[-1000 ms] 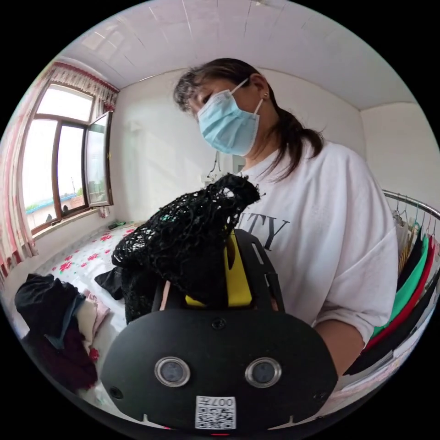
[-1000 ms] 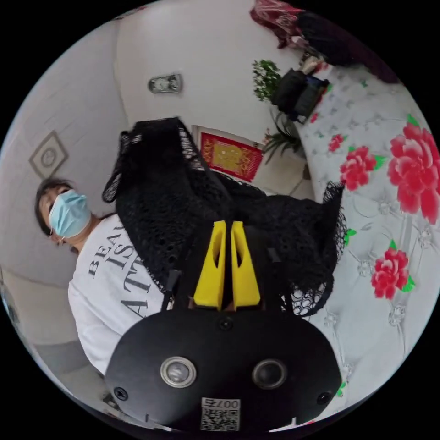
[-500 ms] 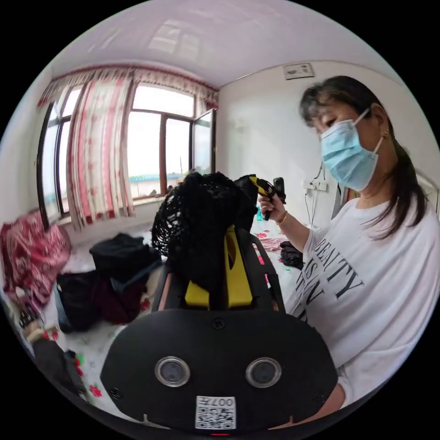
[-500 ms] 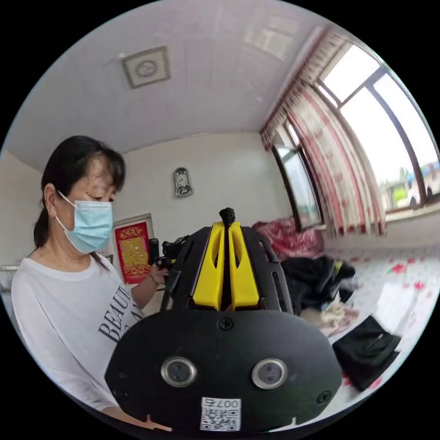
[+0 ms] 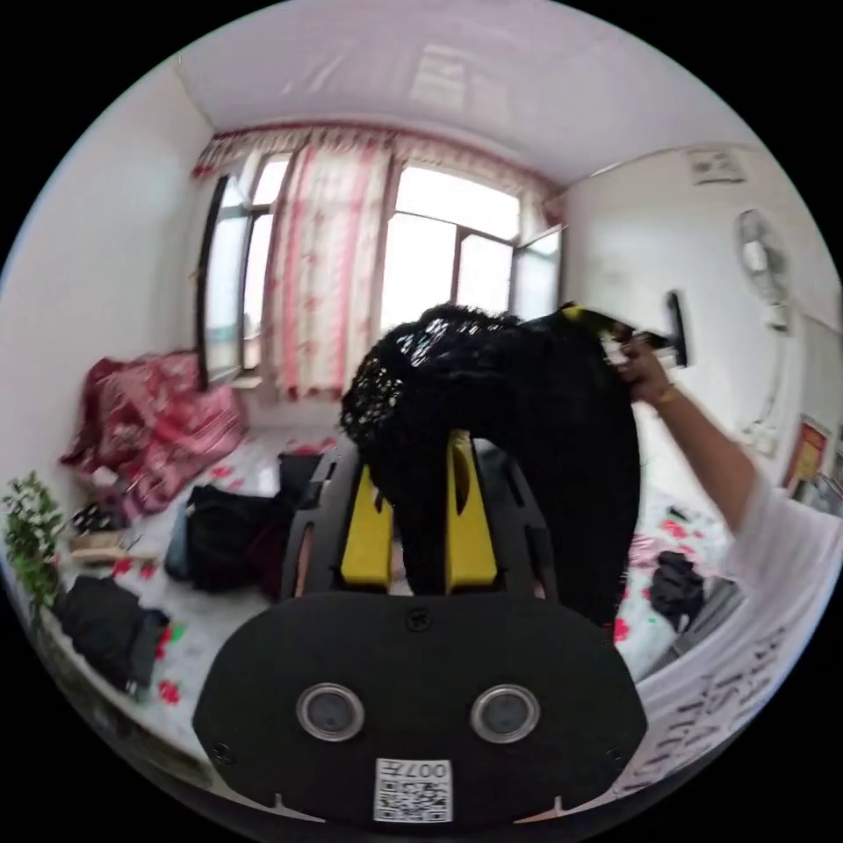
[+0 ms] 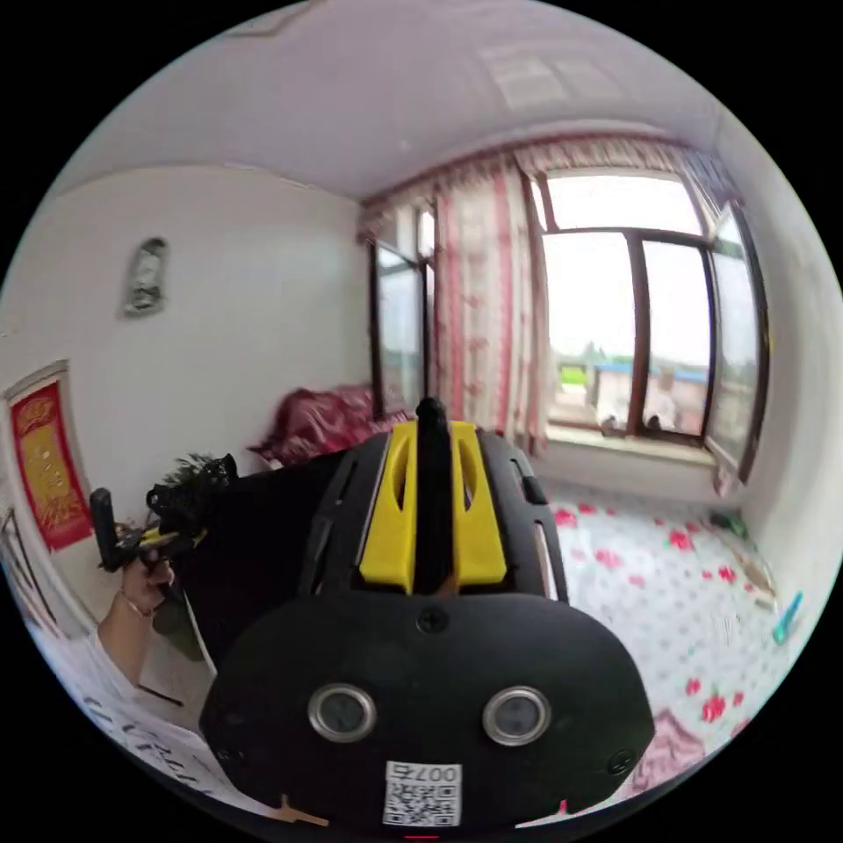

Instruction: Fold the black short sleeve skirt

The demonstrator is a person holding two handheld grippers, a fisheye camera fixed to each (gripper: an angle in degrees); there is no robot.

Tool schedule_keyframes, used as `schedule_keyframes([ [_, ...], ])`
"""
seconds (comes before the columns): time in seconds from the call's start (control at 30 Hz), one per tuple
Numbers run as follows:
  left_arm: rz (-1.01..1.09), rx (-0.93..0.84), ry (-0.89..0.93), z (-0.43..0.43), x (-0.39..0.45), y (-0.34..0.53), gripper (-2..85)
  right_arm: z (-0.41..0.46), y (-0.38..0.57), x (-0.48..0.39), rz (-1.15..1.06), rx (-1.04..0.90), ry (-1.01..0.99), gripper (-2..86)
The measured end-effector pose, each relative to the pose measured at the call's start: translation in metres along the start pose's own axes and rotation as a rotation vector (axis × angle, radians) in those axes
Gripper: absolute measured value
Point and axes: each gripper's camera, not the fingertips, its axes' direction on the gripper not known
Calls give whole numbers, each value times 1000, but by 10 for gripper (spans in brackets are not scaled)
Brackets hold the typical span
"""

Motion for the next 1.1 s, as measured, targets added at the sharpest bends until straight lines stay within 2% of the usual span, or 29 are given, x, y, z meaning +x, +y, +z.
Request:
schedule_keyframes([
  [0.07, -136, -221, -81, 70, -40, 29, 85, 76, 49, 32, 81, -215, 151, 11],
  [0.2, -201, -346, -7, 130, -80, 142, 59, 109, 159, 54, 146, -282, 198, 1],
  [0.3, -197, -496, 60, 166, -65, 210, 24, 128, 261, 40, 217, -380, 109, -1],
  [0.37, -187, -561, 95, 184, -52, 237, 4, 146, 343, 12, 334, -498, -48, -1],
  [0.47, -146, -612, 146, 206, -29, 258, -7, 161, 413, -38, 450, -578, -282, 4],
  [0.6, -104, -668, 211, 239, -10, 268, -9, 181, 437, -96, 512, -677, -400, 11],
  [0.73, -46, -693, 186, 264, -2, 272, -10, 187, 423, -145, 395, -681, -257, 8],
  [0.83, -4, -709, 181, 276, 0, 276, -10, 195, 423, -156, 403, -695, -177, 1],
  [1.1, 54, -727, 172, 306, -15, 292, -10, 202, 439, -161, 430, -689, -215, -2],
])
